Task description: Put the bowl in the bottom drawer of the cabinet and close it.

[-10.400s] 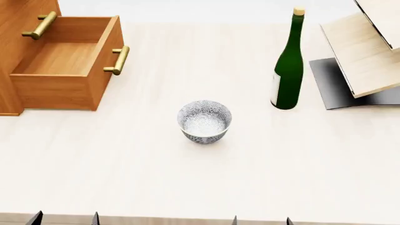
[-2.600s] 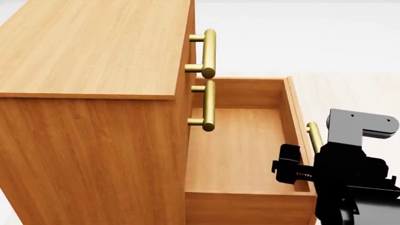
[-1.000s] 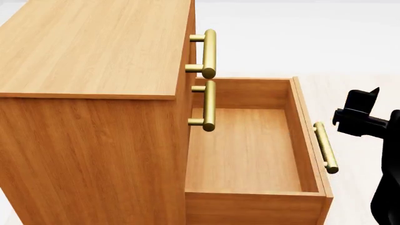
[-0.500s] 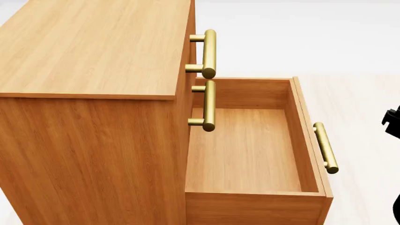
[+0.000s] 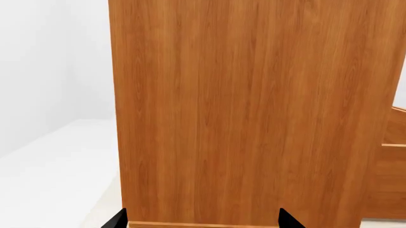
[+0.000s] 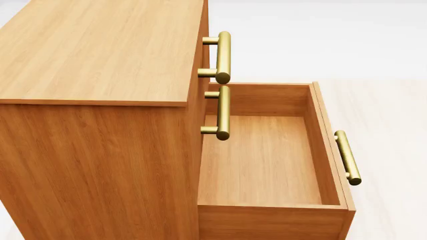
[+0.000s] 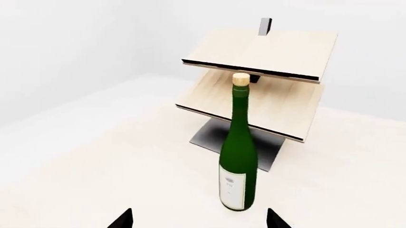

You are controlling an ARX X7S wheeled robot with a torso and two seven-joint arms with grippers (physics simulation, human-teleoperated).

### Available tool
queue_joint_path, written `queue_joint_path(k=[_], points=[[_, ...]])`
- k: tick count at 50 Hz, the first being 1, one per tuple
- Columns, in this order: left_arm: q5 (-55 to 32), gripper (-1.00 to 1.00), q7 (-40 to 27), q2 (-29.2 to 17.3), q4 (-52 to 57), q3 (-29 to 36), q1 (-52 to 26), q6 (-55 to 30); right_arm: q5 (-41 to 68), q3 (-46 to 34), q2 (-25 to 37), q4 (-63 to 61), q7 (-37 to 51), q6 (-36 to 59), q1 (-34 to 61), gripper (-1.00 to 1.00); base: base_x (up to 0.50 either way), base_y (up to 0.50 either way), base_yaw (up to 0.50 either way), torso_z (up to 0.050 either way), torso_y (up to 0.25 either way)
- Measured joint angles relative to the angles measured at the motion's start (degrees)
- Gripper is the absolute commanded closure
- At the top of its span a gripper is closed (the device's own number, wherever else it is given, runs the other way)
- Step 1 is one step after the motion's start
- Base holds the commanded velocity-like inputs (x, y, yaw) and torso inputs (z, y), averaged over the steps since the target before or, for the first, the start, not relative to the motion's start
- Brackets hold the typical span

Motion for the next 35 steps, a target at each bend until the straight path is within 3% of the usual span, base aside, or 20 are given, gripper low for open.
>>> queue_joint_path(k=[19, 35], points=[[-0.05, -1.0, -0.66, -0.27, 0.69, 0.09, 0.11, -0.16, -3.56, 2.02, 1.13, 1.11, 4.34, -2.42, -1.55, -1.0, 0.0, 0.0, 0.0, 0.0, 0.0], [-0.17, -1.0, -1.3, -0.8, 2.16, 0.18, 0.36, -1.08, 0.24, 6.29, 0.75, 5.07, 3.12, 3.9, 0.79, -1.0, 0.0, 0.0, 0.0, 0.0, 0.0]])
